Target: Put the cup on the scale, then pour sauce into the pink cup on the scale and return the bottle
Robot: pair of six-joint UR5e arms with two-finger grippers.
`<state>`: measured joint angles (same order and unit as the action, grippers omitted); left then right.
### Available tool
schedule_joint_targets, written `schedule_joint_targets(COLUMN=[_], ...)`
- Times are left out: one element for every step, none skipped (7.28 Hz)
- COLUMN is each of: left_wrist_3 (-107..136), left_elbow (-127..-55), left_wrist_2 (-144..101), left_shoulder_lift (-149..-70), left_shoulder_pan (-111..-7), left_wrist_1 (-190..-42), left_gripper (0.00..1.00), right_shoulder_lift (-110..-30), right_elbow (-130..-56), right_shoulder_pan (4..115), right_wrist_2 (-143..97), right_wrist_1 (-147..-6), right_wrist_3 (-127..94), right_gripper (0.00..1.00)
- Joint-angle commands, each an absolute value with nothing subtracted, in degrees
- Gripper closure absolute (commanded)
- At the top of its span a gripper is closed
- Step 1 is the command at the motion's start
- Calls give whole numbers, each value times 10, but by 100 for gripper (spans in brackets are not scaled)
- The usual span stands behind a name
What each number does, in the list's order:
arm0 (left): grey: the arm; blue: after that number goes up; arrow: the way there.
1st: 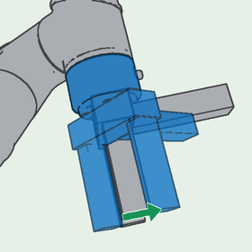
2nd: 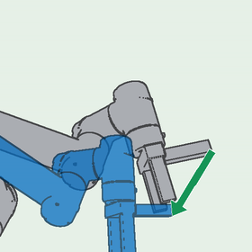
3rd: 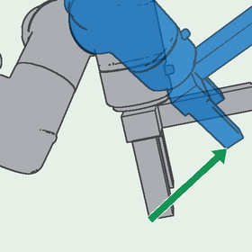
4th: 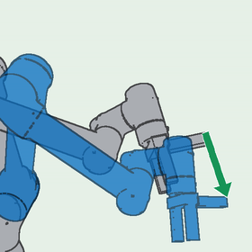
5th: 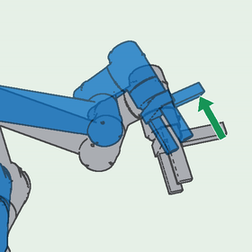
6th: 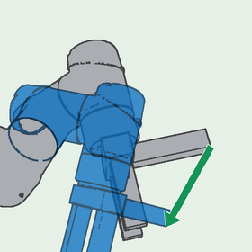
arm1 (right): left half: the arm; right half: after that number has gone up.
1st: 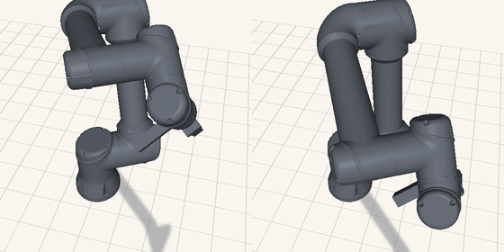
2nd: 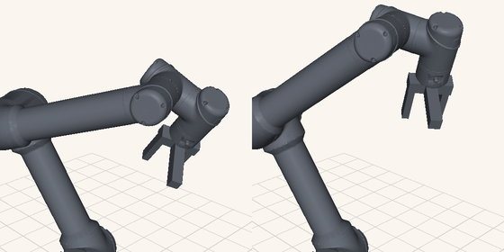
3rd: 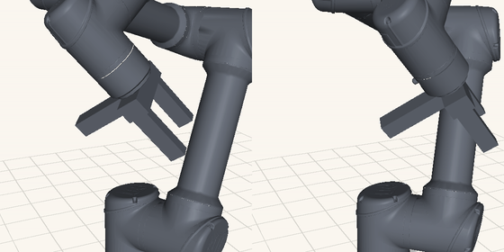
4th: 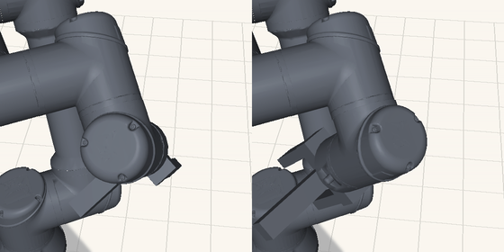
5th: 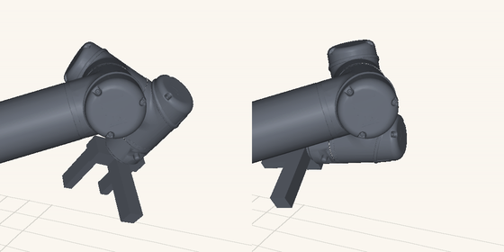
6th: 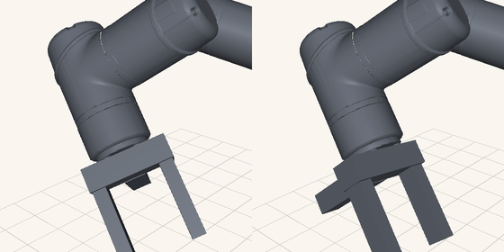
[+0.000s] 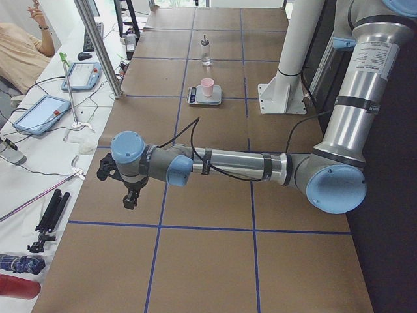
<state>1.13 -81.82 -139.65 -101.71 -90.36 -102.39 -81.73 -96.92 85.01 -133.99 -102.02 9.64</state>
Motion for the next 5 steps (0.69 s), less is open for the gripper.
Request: schedule_joint_targets(left_wrist_3=[10,12,11,11,11], left_elbow=[-865,-866,-860,-863,-851], left_wrist_2=[-1388,-1383,-1388,-1381,-1381], left_shoulder_lift=[-964,-960,-958,-958,-956], left_shoulder_pan=[-903,-903,-903,-903,-903], left_wrist_1=[-1042,-1079,-1076,-1071,-1071], left_gripper=[0,0,0,0,0], right_shoulder_lift=[-826,-824,-819,-828,-837], right_elbow=[-959,-958,-955,-966,-968], right_shoulder_pan=[853,853,852,858,858], right_wrist_2=[-1343,-1344,-1342,-1352,-1349], right_wrist_1=[-1020,-1020,-1020,-1020,-1020], right_wrist_3=[91,91,91,92,91], right_gripper=[0,0,0,0,0])
